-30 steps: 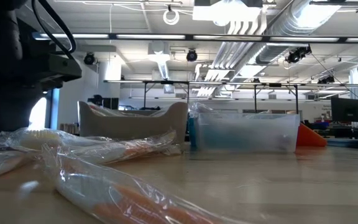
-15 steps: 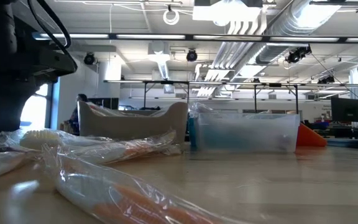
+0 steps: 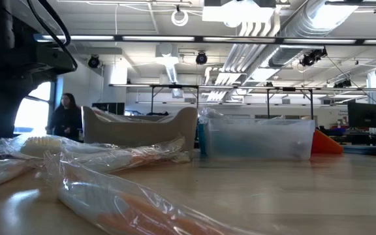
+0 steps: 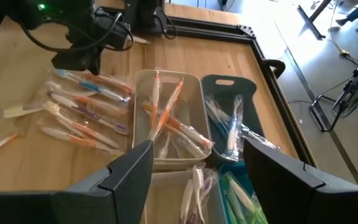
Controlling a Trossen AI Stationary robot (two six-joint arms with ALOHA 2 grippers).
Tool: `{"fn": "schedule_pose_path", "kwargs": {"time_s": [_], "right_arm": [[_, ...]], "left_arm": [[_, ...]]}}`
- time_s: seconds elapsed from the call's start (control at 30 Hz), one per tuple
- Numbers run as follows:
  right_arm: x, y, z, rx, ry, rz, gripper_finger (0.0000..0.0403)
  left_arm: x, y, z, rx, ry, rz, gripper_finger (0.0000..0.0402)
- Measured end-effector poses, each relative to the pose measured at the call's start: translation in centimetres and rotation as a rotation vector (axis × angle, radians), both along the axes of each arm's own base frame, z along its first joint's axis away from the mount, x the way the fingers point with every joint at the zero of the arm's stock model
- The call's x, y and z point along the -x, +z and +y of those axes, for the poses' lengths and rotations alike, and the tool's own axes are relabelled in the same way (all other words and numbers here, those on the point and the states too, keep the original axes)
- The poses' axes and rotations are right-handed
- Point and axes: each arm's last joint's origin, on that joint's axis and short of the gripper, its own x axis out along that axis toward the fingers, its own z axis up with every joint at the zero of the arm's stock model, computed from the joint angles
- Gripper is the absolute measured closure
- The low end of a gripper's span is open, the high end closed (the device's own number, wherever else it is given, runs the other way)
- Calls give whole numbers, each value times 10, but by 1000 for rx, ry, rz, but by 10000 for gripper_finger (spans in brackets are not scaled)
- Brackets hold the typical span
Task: Pick & Place Toothbrushes
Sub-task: Put the orange toothbrush into the gray bin
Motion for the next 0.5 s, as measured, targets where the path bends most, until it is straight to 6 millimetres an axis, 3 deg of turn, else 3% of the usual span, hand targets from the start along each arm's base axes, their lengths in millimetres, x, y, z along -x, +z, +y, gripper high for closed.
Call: {"fn": "schedule_pose_path", "kwargs": {"time_s": [0.5], "right_arm": [[6, 4, -1, 7, -9, -11, 160]], "left_arm": [[-3, 1, -3, 50, -3, -26, 401]]}}
